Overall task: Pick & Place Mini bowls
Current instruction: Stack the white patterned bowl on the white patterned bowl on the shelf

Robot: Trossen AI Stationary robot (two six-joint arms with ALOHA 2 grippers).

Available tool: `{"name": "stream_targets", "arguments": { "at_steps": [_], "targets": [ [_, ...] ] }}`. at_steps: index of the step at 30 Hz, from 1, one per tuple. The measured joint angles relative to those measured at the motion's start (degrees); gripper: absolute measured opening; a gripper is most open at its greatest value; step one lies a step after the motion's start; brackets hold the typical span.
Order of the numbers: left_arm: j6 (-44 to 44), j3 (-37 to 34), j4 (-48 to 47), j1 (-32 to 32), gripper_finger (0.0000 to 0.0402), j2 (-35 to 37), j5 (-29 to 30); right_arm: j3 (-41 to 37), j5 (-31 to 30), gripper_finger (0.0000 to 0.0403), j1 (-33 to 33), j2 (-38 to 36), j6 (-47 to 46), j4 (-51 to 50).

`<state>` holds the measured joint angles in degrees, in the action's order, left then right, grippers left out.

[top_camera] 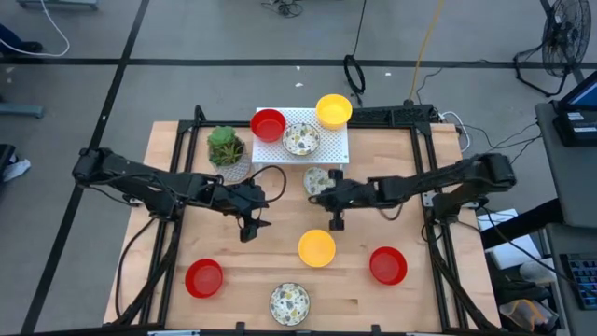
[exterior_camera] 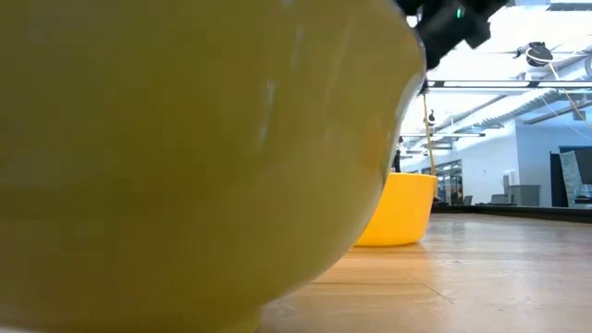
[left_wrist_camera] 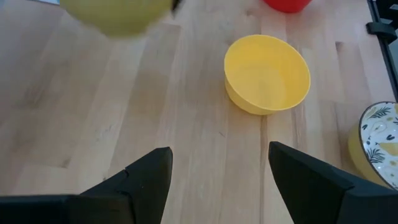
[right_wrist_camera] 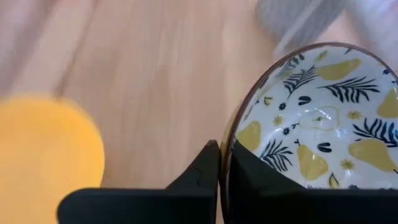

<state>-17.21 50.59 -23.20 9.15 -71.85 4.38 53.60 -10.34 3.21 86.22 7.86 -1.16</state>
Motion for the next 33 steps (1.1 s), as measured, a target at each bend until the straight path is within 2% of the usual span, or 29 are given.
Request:
{"name": "stream_targets", "arguments": {
  "at_steps": [4, 10, 13, 17, 22, 25, 28, 33],
  "targets": [
    [0.29, 0.00, -0.04, -0.04, 0.0269, 0.00, 0.11, 0.26, -0.09, 0.0008, -0.92, -7.05, 1.55, 1.03],
    [1.65, 0.00, 0.51, -0.22, 0.0269, 0.00, 0.19, 0.61, -0.11, 0.0008, -5.54, -11.89, 5.36, 14.15],
    [1.90, 0.02, 0.87, -0.19, 0.0269, 0.00, 1.00, 0.53, 2.20, 0.0008, -8.90, -10.84, 7.62, 18.63],
    [1.86, 0.02, 0.88, -0.38, 0.0269, 0.00, 1.56, 2.07, 7.40, 0.0007, -13.69, -7.05, 4.92, 20.06],
    [1.63, 0.02, 0.90, -0.86, 0.0269, 0.00, 1.63, 8.71, 7.48, 0.0007, -16.98, -1.10, 6.59, 18.25],
    [1.46, 0.02, 0.68, -0.87, 0.0269, -0.02, 1.64, 13.50, 7.57, 0.0008, -18.28, 1.99, 6.32, 13.91],
    [1.64, 0.04, 0.58, -0.87, 0.0269, -0.02, 1.62, 15.59, 7.46, 0.0008, -19.07, 4.12, 6.23, 9.94],
    [1.73, 0.07, -0.42, -0.93, 0.0269, -0.02, 1.62, 17.40, 7.45, 0.0008, -19.81, 4.58, 3.46, 8.84]
  ]
}}
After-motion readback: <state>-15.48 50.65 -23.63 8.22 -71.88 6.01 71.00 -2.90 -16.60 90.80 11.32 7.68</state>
